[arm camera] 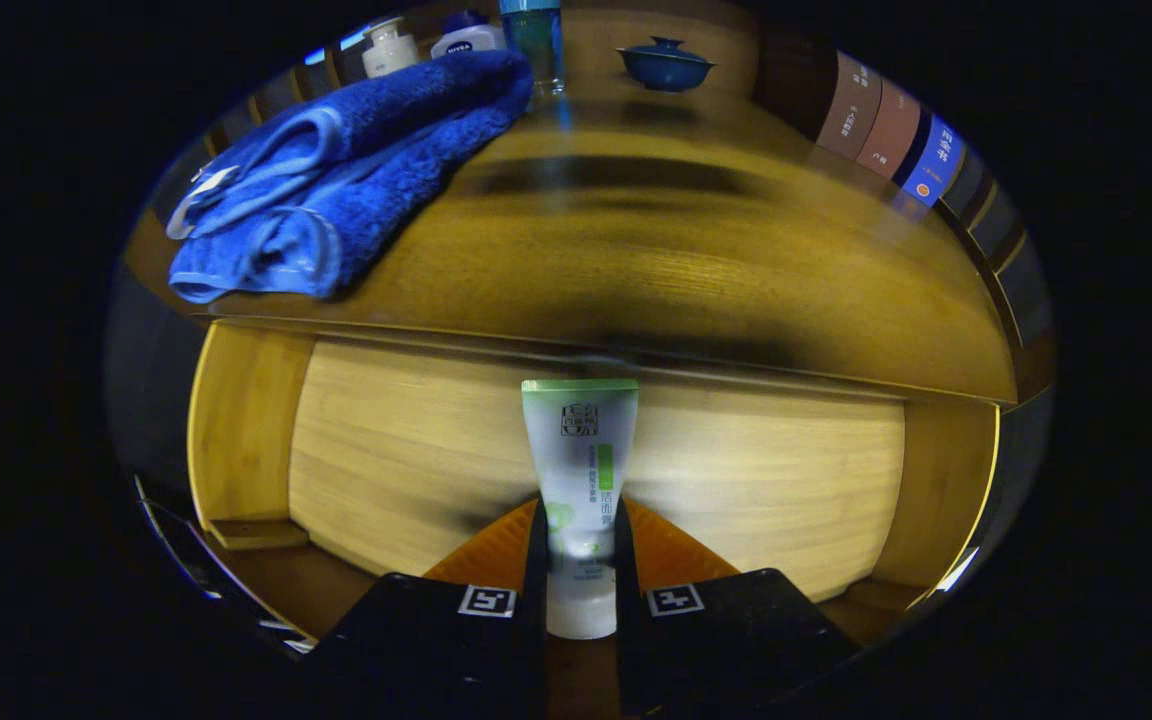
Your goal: Pull open the drawer, take out the items inside it, and place them on the countertop above the cabinet.
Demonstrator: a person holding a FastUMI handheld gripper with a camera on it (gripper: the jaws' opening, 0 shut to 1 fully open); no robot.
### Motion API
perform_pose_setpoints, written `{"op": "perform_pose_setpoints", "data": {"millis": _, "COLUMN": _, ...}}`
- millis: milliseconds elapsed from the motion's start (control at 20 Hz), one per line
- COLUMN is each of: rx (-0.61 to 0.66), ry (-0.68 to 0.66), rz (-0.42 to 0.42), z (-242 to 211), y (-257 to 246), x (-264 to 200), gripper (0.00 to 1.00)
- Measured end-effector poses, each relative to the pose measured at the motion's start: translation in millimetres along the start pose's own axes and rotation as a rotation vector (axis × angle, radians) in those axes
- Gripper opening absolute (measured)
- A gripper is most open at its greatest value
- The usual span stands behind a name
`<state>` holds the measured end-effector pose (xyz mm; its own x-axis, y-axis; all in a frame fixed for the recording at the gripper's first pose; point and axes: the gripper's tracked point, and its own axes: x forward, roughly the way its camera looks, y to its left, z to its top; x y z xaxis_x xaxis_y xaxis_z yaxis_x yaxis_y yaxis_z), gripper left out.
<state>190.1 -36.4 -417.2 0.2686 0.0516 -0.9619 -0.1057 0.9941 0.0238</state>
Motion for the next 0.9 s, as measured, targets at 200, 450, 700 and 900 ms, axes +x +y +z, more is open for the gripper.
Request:
{"op": "perform_pose_setpoints", "data": {"millis": 200, "rx": -0.004, "ry": -0.013, "rz": -0.003, "z": 1.4, "y": -4.8, "x": -36.8, "gripper": 0.33}}
{"op": "perform_pose_setpoints", "data": {"millis": 450, "rx": 0.013, "ry": -0.038, "rz": 0.005, "z": 1.8, "y": -8.5, "x": -69.3, "gripper": 0.33}}
{"op": "perform_pose_setpoints", "data": {"millis": 700, "rx": 0.03, "ry": -0.071, "rz": 0.014, "z": 17.1, "y": -9.9, "x": -91.5, "gripper": 0.32}}
{"op": "perform_pose_setpoints", "data": {"millis": 900, "rx": 0.048, "ry": -0.081, "rz": 0.011, "z": 42.7, "y": -12.1, "x": -99.6, "gripper": 0.32}}
